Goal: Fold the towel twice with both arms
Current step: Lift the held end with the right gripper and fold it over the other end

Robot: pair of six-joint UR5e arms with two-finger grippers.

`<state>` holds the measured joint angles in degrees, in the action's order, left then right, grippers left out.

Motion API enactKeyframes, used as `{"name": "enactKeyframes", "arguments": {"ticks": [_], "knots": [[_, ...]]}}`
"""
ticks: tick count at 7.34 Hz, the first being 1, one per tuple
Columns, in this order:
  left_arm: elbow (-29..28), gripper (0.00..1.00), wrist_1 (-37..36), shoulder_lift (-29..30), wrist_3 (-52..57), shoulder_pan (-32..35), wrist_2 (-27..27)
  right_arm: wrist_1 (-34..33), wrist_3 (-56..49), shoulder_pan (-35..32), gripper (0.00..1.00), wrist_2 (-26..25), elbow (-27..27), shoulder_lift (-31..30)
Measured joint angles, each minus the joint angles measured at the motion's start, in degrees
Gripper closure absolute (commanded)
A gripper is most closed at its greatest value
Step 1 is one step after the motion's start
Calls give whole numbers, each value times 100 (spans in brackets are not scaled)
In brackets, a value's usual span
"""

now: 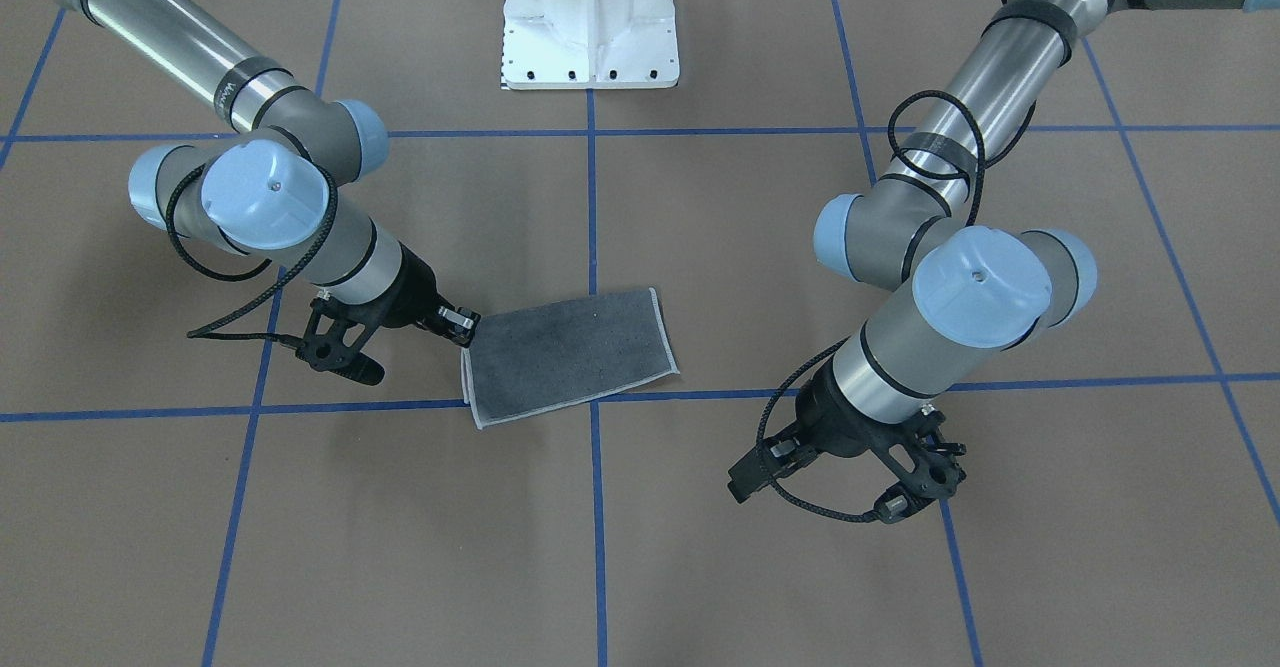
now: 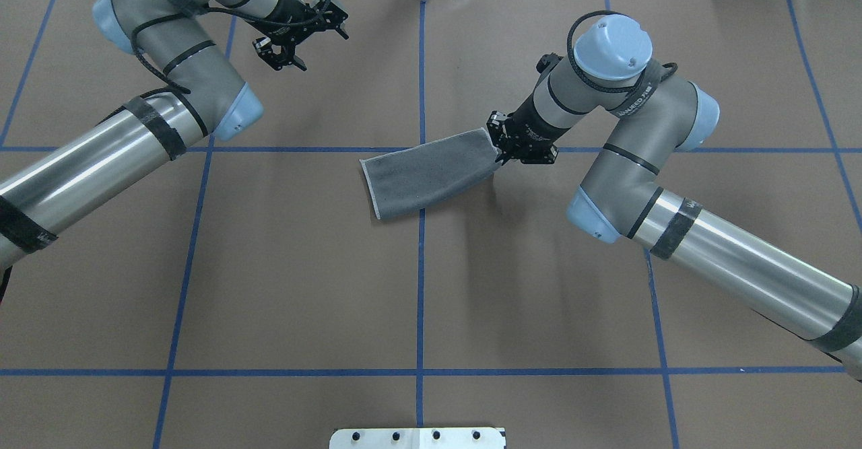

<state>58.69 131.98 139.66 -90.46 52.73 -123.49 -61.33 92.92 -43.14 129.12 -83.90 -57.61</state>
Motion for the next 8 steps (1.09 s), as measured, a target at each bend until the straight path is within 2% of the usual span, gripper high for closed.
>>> {"name": "enactKeyframes", "arguments": {"ticks": [2, 3, 5, 8], "knots": [[-6, 0, 2, 0, 2, 0, 0, -138, 449, 486, 100, 328, -927, -371], [-7, 0, 1, 0, 24, 9, 0, -164, 708, 893, 100, 346, -1136, -334], [-16, 0, -5, -5, 125, 44, 6, -184, 873, 1389, 100, 190, -1115, -63], [-33, 0, 0, -8, 170, 60, 9, -170, 863, 1526, 100, -62, -548, 491]]}}
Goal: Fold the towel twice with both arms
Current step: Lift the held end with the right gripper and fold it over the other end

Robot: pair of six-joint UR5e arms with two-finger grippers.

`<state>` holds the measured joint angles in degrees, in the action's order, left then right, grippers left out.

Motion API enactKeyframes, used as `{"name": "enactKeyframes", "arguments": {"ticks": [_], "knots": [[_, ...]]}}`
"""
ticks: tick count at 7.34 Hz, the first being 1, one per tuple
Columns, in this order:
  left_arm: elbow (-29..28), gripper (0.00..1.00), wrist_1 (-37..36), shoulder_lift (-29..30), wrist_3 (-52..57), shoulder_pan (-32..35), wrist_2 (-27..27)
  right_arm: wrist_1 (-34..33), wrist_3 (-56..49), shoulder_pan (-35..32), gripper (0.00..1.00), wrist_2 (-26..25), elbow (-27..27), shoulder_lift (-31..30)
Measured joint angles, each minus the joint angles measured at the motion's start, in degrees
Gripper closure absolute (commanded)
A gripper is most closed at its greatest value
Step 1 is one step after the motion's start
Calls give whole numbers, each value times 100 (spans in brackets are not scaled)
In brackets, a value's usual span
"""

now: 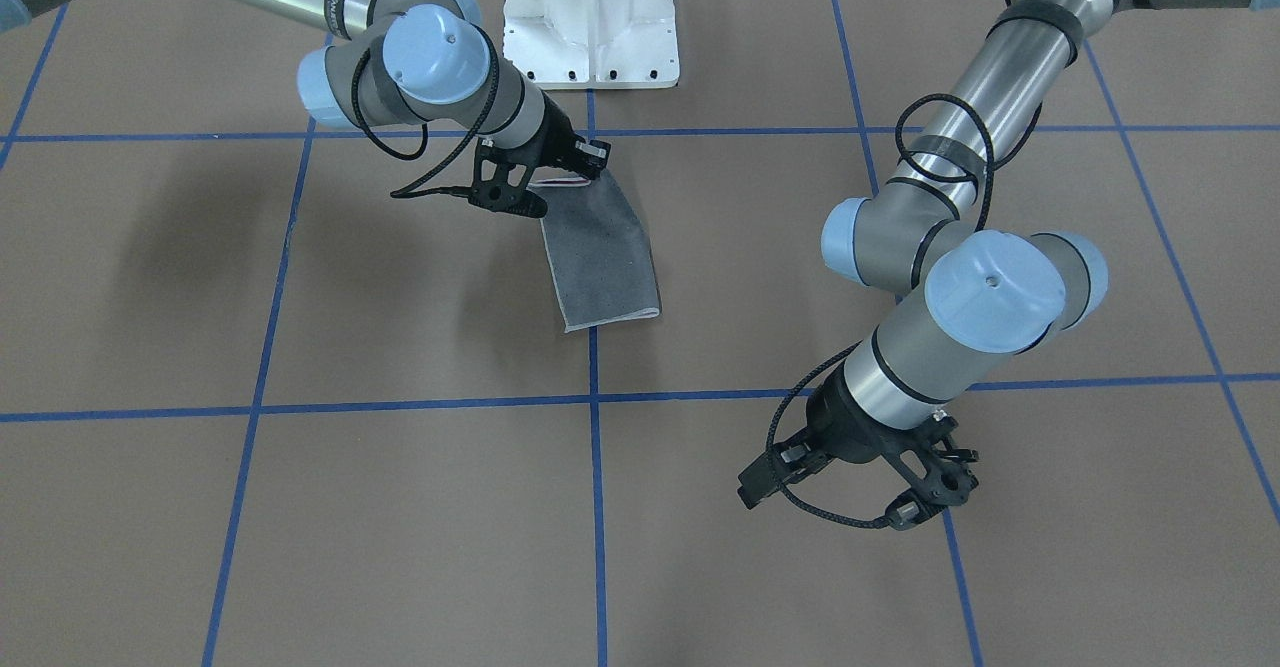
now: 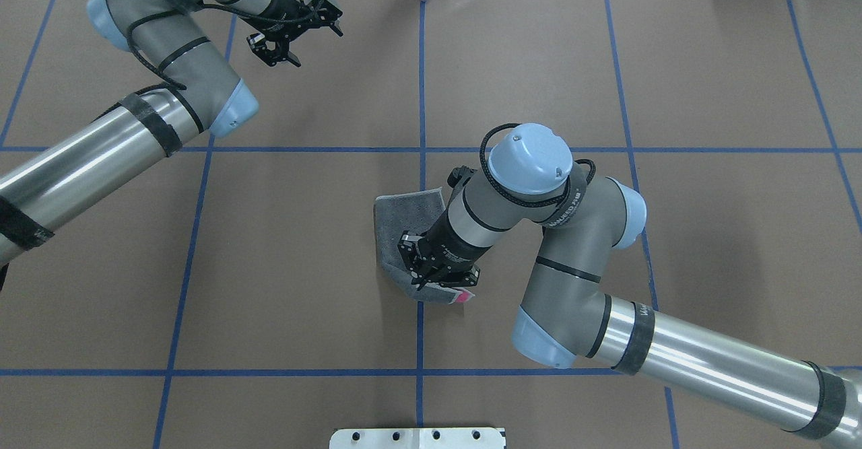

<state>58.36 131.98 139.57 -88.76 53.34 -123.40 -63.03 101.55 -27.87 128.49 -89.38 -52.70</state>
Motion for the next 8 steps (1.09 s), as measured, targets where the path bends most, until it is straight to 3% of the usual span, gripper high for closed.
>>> {"name": "enactKeyframes", "arguments": {"ticks": [8], "knots": [[-91, 0, 3, -1, 121, -1, 0, 37, -6, 26, 100, -213, 471, 556]]}}
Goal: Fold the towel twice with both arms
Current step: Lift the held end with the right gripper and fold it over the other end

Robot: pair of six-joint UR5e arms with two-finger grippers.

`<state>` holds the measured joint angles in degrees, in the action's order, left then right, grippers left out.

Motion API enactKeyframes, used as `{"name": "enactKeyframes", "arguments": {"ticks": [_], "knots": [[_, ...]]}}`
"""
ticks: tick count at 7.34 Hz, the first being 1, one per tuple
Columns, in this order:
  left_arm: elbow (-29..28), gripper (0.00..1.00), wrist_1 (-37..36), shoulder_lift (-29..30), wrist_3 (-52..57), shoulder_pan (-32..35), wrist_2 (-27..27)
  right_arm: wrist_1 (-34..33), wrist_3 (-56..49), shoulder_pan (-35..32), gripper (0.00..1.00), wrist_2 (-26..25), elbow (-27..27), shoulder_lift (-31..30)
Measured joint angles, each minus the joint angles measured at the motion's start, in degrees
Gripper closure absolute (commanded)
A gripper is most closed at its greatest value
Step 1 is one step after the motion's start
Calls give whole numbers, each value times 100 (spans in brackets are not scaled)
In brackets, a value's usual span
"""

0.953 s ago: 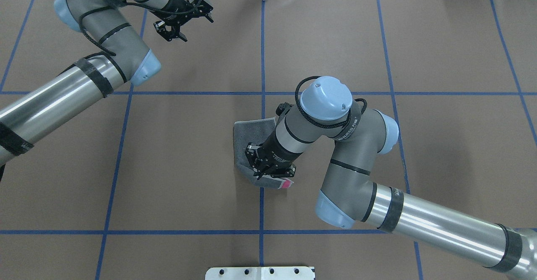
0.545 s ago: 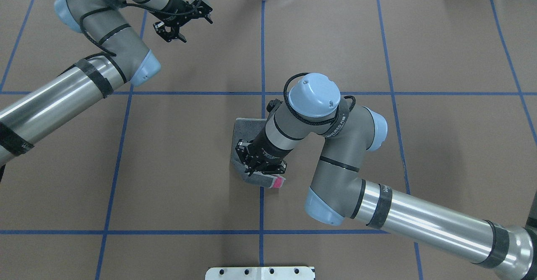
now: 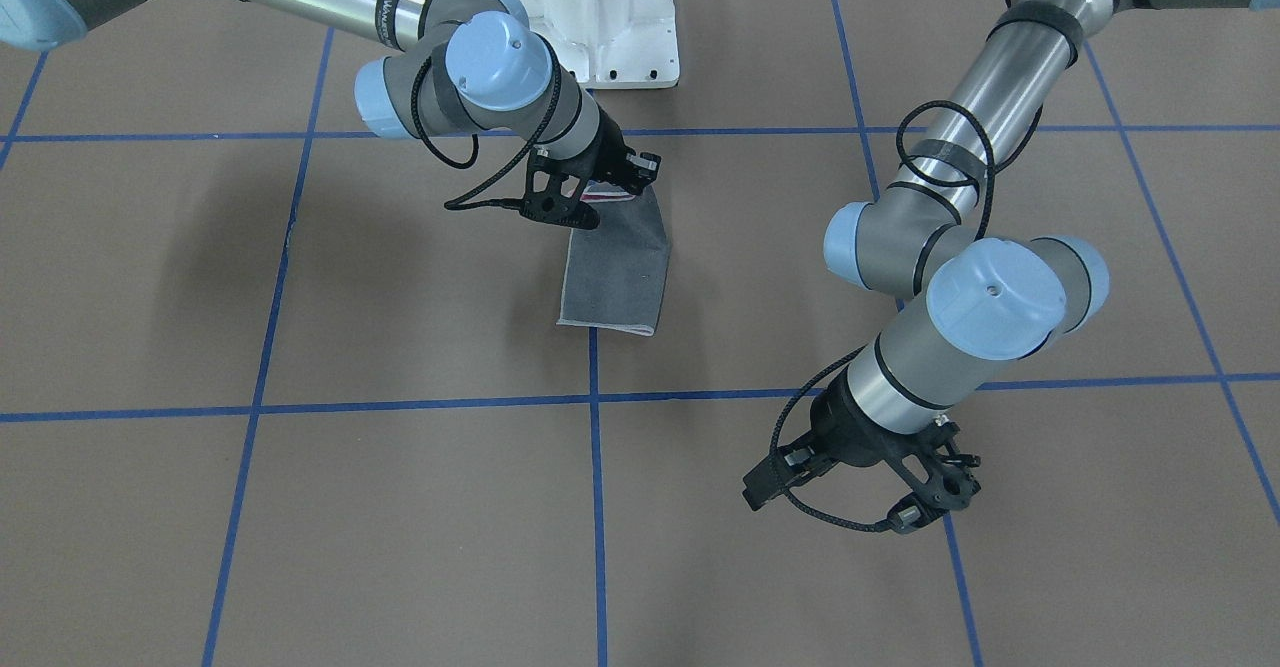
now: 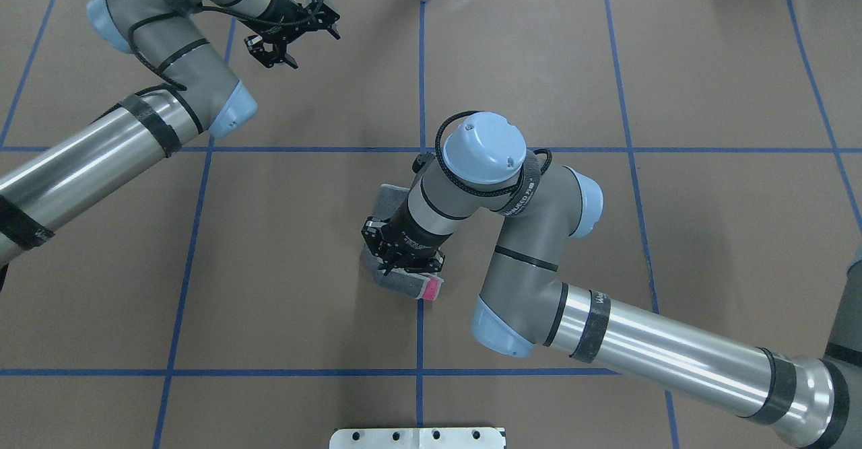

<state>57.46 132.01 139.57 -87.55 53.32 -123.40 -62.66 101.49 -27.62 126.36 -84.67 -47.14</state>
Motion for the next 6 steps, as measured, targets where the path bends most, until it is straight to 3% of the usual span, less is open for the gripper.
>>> {"name": "enactKeyframes", "arguments": {"ticks": [3, 6], "knots": [[2, 1, 0, 0, 1, 10, 0, 21, -1, -10, 100, -112, -2, 15], [-2, 0, -4, -1, 1, 7, 0, 20, -27, -140, 100, -548, -22, 13]]}}
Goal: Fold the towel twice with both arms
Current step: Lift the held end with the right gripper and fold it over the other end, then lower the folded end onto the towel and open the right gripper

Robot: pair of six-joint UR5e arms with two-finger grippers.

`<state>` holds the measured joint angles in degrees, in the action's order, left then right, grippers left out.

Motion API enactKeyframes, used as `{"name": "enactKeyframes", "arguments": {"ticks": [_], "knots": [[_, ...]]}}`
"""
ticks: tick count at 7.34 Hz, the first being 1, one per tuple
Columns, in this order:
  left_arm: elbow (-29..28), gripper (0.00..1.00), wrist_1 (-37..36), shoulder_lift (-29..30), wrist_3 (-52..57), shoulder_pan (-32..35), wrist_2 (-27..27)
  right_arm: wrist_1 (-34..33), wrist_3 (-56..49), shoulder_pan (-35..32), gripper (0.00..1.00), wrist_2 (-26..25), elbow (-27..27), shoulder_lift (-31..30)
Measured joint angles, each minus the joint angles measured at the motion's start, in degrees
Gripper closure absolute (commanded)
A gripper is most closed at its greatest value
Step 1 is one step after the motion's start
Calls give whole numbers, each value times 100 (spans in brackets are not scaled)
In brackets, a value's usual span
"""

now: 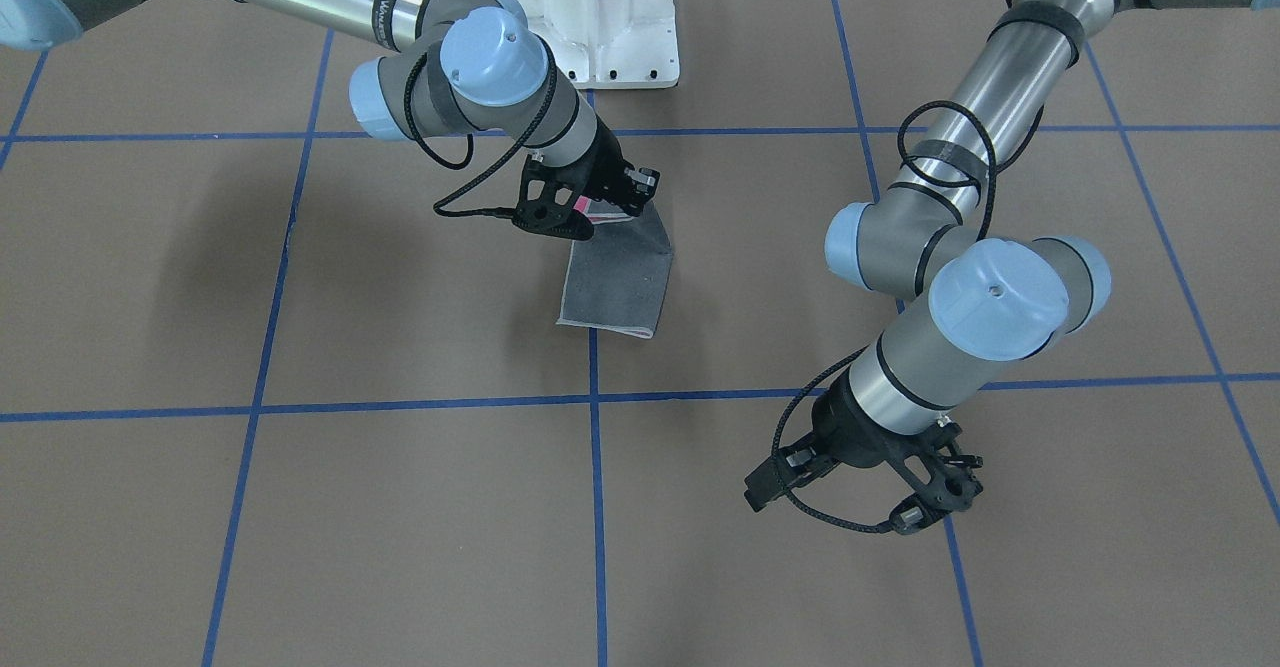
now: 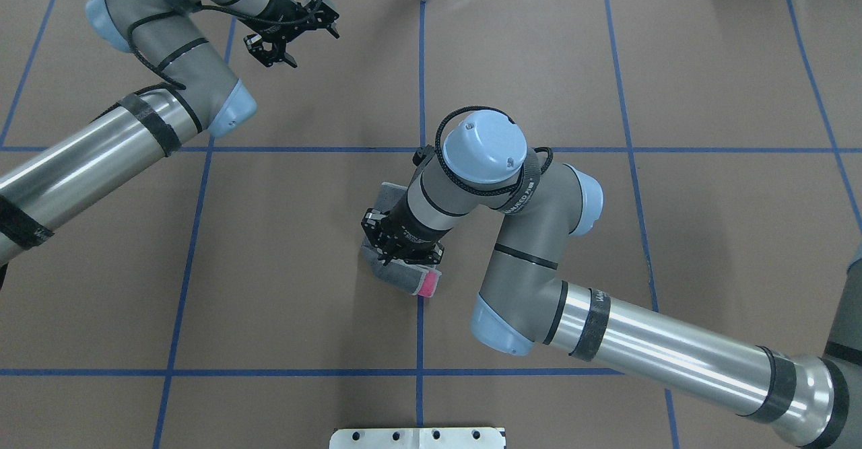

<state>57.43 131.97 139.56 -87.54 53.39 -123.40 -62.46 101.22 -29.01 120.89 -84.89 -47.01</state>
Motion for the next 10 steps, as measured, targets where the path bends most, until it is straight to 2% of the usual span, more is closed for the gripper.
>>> {"name": "enactKeyframes", "arguments": {"ticks": [2, 5, 10], "knots": [[-3, 1, 3, -1, -6, -3, 0, 1, 2, -119, 100, -173, -1, 6], [-4, 1, 4, -4, -9, 4, 0, -18, 11, -146, 100, -861, 27, 41], [-28, 1, 4, -42, -5, -1, 0, -23, 40, -159, 100, -1590, 17, 125]]}}
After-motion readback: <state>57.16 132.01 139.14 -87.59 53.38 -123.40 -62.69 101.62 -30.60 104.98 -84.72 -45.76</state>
